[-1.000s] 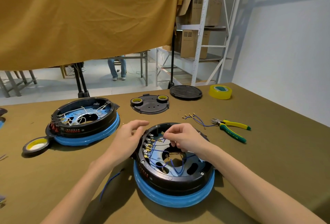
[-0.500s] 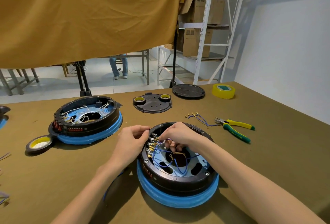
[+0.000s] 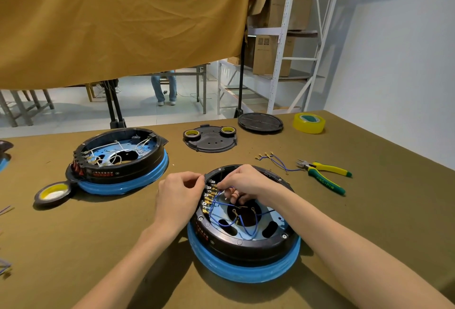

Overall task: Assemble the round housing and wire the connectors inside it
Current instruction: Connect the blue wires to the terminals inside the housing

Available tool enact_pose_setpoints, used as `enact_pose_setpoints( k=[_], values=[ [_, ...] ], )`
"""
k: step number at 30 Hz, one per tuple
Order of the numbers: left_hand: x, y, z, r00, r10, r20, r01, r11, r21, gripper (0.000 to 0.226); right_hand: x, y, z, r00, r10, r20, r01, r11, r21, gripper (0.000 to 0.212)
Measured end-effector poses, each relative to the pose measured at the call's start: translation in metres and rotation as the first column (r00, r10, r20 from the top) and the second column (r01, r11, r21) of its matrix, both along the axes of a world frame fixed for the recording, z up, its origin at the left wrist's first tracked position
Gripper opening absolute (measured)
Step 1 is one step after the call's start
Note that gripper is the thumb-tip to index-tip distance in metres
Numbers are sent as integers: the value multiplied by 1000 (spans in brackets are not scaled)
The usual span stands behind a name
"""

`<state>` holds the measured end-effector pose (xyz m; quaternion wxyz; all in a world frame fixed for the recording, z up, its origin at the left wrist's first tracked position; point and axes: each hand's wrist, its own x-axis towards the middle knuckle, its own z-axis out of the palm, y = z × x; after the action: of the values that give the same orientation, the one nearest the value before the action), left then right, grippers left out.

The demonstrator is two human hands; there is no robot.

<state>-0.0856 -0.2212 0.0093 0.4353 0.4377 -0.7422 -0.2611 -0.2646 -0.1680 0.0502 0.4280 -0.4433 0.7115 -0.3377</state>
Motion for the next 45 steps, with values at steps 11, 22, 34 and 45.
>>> enact_pose_setpoints(
  k=[11, 22, 34, 45],
  values=[
    [1, -2, -1, 1000, -26, -14, 26, 999, 41, 19, 6, -4, 7, 982, -71, 174, 60, 996, 66, 21],
    [2, -4, -1, 998, -56, -15, 57, 997, 48, 18, 5, -12, 17, 995, -49, 85, 35, 987, 155, 7],
    [1, -6, -4, 995, -75, -62, 79, 994, 71, 13, 7, -12, 15, 998, -52, 35, 47, 990, 132, 8],
    [2, -10, -7, 991, -98, -89, 106, 990, 88, 10, 5, -10, 7, 994, -52, 100, 42, 994, 99, 7]
  ],
)
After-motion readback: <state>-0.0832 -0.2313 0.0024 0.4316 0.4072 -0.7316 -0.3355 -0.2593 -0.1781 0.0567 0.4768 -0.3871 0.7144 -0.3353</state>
